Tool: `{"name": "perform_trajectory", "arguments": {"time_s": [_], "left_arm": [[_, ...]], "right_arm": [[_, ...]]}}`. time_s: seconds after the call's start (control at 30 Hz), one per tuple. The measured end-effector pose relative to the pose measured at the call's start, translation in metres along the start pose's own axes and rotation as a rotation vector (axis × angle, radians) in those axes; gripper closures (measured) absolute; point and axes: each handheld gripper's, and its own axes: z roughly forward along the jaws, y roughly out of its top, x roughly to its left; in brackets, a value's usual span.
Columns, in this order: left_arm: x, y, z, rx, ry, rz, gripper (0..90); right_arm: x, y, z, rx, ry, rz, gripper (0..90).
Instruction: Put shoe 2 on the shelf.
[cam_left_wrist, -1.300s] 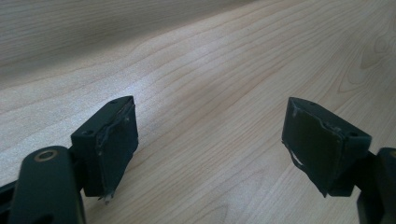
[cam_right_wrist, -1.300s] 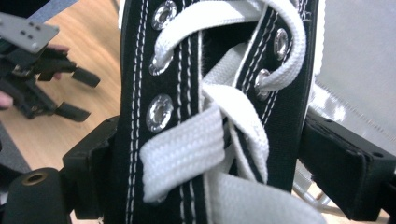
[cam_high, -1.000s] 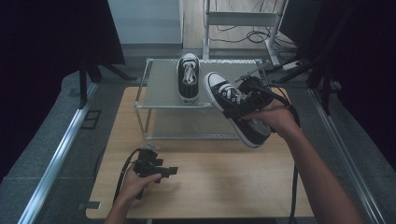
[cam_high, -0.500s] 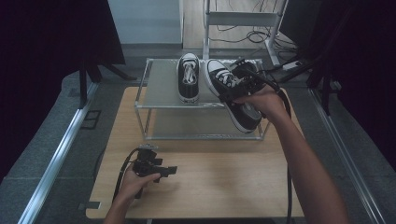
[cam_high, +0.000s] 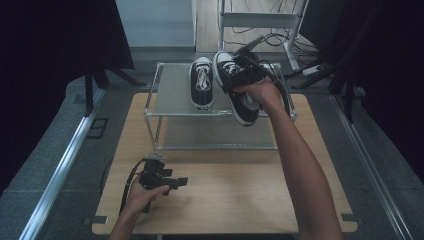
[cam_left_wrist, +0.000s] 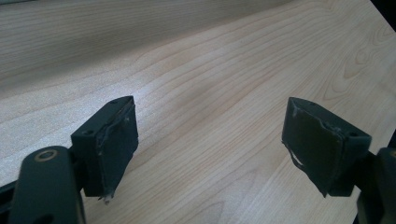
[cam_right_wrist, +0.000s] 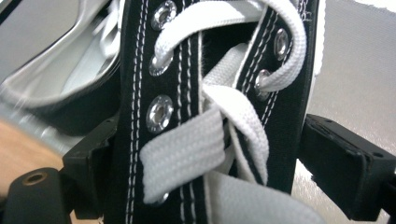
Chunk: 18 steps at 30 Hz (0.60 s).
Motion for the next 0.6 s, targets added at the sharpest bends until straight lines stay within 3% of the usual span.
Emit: {"name": "perform_trajectory", "arguments": {"time_s": [0.17,0.6], "left_arm": [[0.000,-0.001,-0.004,-0.010,-0.007,0.005,18.9],[0.006,-0.002,-0.011,-0.029,-0.005,-0.015,18.9]], "right_arm": [[-0.002,0.016,0.014,0.013,-0.042,0.074,11.5],[-0.011,0.042,0.042,0.063,-0.115,0.196,11.4]]}}
